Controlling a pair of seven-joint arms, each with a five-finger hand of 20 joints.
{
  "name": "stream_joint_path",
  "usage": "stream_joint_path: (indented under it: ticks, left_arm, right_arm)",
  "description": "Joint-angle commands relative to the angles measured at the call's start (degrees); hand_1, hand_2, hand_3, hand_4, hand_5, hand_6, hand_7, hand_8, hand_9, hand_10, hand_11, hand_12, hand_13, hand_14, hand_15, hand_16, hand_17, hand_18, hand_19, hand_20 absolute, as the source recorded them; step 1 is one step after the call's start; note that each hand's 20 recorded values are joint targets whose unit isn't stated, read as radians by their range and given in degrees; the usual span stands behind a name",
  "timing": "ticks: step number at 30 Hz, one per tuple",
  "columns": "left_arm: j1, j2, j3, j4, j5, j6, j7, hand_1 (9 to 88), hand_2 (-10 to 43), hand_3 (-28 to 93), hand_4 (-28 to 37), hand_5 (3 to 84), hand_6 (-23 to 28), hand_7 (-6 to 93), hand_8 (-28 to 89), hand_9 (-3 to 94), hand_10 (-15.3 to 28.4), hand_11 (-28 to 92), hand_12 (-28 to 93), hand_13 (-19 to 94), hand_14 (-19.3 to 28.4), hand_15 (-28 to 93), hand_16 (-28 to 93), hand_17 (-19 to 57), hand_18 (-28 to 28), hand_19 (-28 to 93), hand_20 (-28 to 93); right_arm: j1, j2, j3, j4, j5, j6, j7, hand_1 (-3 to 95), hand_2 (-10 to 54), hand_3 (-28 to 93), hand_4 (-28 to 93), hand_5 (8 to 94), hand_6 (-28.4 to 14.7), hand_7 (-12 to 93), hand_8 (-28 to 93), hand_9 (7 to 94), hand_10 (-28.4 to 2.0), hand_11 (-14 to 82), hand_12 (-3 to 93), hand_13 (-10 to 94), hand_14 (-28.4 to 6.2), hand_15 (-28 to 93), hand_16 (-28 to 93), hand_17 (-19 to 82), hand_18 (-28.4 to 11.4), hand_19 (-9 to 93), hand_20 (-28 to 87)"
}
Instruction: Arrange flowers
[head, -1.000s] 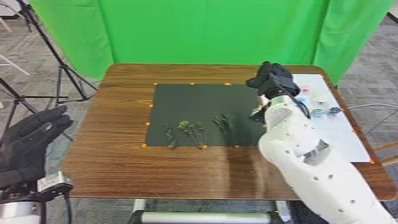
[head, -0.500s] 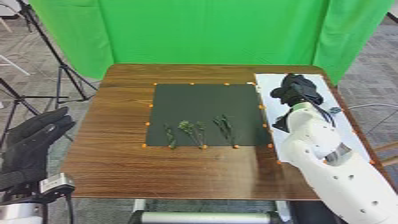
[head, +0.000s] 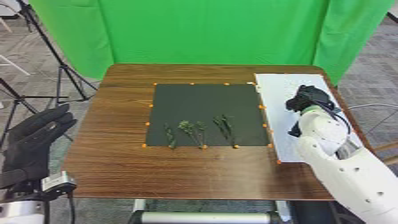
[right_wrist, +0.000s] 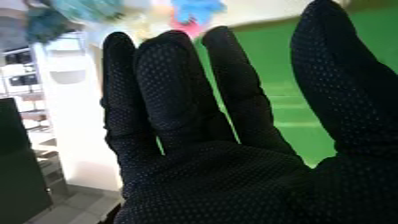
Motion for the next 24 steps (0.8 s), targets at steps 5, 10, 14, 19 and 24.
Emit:
stream_joint_path:
  ticks: [5,10,14,19,24]
  left_arm:
    - [0.73,-0.19,-0.29,-0.13,-0.82,0.35,0.78,29.3,2.1,81,-16.4,41.8,11.7,23.4,-13,32.5,19.4,44,10,20,23.9,65,-17,-11.8,20.3,55,8]
    - [-0.14,-0.19,-0.11,0.04,-0.63,0.07,0.32,29.3,2.1,81,-16.4,41.8,11.7,23.4,-13,32.5,19.3,44,10,20,23.9,65,-17,-11.9,20.3,55,8]
    - [-0.36,-0.03,0.00,0.08,-0.72,0.04,0.24,29.4,2.3,81,-16.4,41.9,11.8,23.4,-13,32.6,19.3,44,10,20,23.9,65,-17,-11.9,20.3,55,8]
    - [-0.40,-0.13,-0.42,-0.01,-0.82,0.09,0.23,29.4,2.4,81,-16.3,41.9,11.7,23.3,-13,32.5,19.3,44,10,20,23.9,65,-17,-11.9,20.3,55,8]
    - [-0.15,0.26,-0.26,0.02,-1.30,0.29,0.89,29.4,2.5,81,-16.3,41.9,11.7,23.4,-13,32.4,19.3,44,10,20,23.9,65,-17,-11.8,20.2,55,9]
  right_arm:
    - [0.71,-0.41,0.51,2.34,-0.62,-5.65,2.59,35.5,-6.5,84,-24,50.6,-10.9,22,-13,46.7,-23.0,29.3,16.8,61,-13.0,86,12,29,-21.5,88,-5]
    - [0.74,-0.82,0.27,3.09,-0.60,-5.79,2.45,36.1,-6.8,84,-24,50.9,-10.8,22,-13,47.8,-22.9,29.3,16.7,62,-12.8,88,12,29,-21.4,89,-5]
    - [0.96,-1.00,-0.10,3.51,-0.50,-6.11,2.76,36.6,-6.9,84,-24,51.3,-10.5,22,-13,49.2,-22.5,29.6,16.7,63,-12.7,88,12,29,-21.3,89,-6]
    - [1.32,-1.66,-0.39,4.36,-0.34,-6.67,2.94,37.1,-7.1,84,-24,51.8,-10.4,21,-13,50.4,-22.1,30.7,17.0,64,-12.5,88,13,29,-21.3,90,-6]
    - [1.85,-1.75,-1.22,5.07,-0.80,-5.98,3.05,37.8,-7.2,84,-24,53.4,-10.8,20,-13,52.4,-21.3,32.3,17.3,65,-12.0,88,13,30,-21.2,90,-7]
